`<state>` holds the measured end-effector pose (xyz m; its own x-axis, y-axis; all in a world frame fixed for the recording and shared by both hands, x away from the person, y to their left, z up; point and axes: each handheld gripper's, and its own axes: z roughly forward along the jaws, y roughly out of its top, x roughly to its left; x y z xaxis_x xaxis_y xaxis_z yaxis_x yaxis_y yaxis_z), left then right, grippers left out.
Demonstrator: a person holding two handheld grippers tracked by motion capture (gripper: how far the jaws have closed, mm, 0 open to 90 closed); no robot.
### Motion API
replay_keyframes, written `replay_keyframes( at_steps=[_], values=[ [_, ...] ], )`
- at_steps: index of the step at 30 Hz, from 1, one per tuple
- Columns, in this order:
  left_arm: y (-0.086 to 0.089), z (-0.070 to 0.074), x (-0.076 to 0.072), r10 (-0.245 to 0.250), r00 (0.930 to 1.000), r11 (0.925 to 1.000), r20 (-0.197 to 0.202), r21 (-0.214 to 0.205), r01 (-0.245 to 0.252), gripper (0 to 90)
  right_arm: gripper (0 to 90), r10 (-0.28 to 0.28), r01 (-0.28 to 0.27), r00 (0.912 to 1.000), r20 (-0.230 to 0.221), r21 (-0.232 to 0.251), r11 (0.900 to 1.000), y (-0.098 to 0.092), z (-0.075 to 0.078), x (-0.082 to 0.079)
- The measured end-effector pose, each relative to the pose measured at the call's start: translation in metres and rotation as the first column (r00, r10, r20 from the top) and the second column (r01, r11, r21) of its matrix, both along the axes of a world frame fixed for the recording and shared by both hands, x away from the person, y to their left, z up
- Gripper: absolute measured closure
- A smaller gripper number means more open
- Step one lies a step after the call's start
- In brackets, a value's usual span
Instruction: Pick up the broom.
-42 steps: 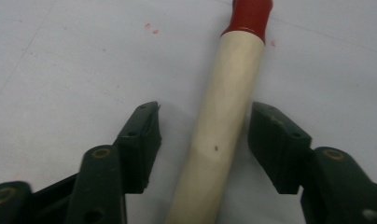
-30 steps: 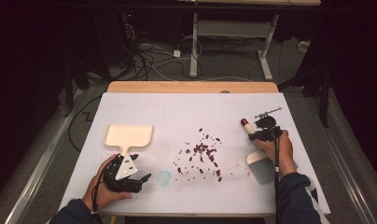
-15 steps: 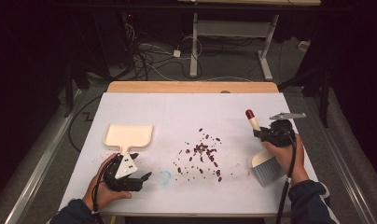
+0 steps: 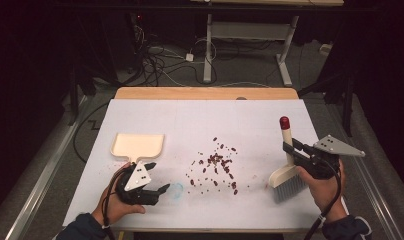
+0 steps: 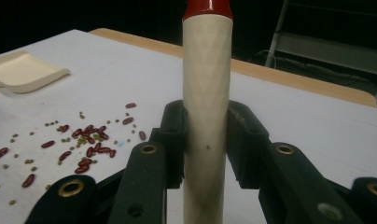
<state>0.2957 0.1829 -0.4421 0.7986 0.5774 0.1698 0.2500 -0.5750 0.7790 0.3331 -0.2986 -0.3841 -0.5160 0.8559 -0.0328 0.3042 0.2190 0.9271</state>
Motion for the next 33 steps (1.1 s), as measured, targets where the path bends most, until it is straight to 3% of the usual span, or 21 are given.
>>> replay_keyframes(
  at_steps=[1,4,5,7,8,9,12,17,19,22,25,27,28,31,32,33],
  values=[
    [0.000,0.000,0.000,0.000,1.0000,1.0000,0.000,0.000,0.000,21.4,70.8,0.001,-0.002,0.9998,0.020,0.013,0.9999,0.000,0.001,-0.004],
    [-0.030,0.015,-0.002,-0.067,0.9975,0.9973,0.025,-0.030,0.068,22.1,70.8,0.007,-0.009,0.9983,0.058,0.039,0.9992,0.003,0.009,-0.014],
    [-0.030,0.015,-0.002,-0.067,0.9975,0.9973,0.025,-0.030,0.068,22.1,70.8,0.008,-0.012,0.9974,0.071,0.049,0.9987,0.004,0.011,-0.017],
    [-0.048,0.024,-0.003,-0.107,0.9935,0.9918,0.037,-0.065,0.110,22.5,70.7,0.003,-0.008,0.9963,0.086,0.058,0.9983,0.010,0.017,-0.020],
    [-0.068,0.034,-0.003,-0.149,0.9879,0.9829,0.043,-0.103,0.153,22.5,70.7,0.001,-0.007,0.9951,0.099,0.060,0.9981,0.013,0.019,-0.021],
    [-0.068,0.034,-0.003,-0.149,0.9879,0.9829,0.043,-0.103,0.153,22.5,70.7,0.005,-0.011,0.9946,0.104,0.057,0.9983,0.017,0.021,-0.021],
    [-0.102,0.044,0.001,-0.208,0.9773,0.9649,0.039,-0.156,0.212,22.8,70.7,0.005,-0.012,0.9937,0.112,0.062,0.9980,0.026,0.024,-0.022],
    [-0.156,0.048,0.008,-0.288,0.9573,0.9379,0.021,-0.195,0.287,22.9,70.7,0.026,-0.033,0.9883,0.150,0.044,0.9985,0.060,0.029,-0.019],
    [-0.178,0.048,0.011,-0.301,0.9534,0.9301,0.023,-0.214,0.299,23.1,70.7,0.039,-0.046,0.9851,0.168,0.041,0.9981,0.071,0.030,-0.018],
    [-0.186,0.048,0.014,-0.284,0.9584,0.9308,0.027,-0.232,0.282,26.8,70.7,0.057,-0.065,0.9802,0.190,0.038,0.9972,0.086,0.032,-0.017],
    [-0.191,0.046,0.017,-0.235,0.9700,0.9427,0.063,-0.229,0.243,33.2,70.7,0.071,-0.080,0.9727,0.221,0.031,0.9963,0.099,0.034,-0.018],
    [-0.186,0.043,0.025,-0.202,0.9783,0.9429,0.048,-0.261,0.207,36.2,70.7,0.078,-0.089,0.9663,0.245,0.032,0.9955,0.106,0.036,-0.020],
    [-0.186,0.043,0.025,-0.202,0.9783,0.9429,0.048,-0.261,0.207,38.3,70.7,0.082,-0.094,0.9631,0.256,0.036,0.9949,0.109,0.036,-0.022],
    [-0.177,0.040,0.031,-0.198,0.9798,0.9389,0.027,-0.282,0.198,45.6,70.6,0.106,-0.122,0.9548,0.277,0.039,0.9918,0.115,0.037,-0.026],
    [-0.171,0.037,0.036,-0.238,0.9713,0.9258,0.007,-0.301,0.229,48.5,70.6,0.110,-0.127,0.9537,0.280,0.044,0.9909,0.117,0.037,-0.028],
    [-0.168,0.036,0.037,-0.246,0.9692,0.9207,0.003,-0.312,0.235,55.8,70.6,0.118,-0.135,0.9507,0.286,0.037,0.9902,0.118,0.037,-0.030]
  ],
)
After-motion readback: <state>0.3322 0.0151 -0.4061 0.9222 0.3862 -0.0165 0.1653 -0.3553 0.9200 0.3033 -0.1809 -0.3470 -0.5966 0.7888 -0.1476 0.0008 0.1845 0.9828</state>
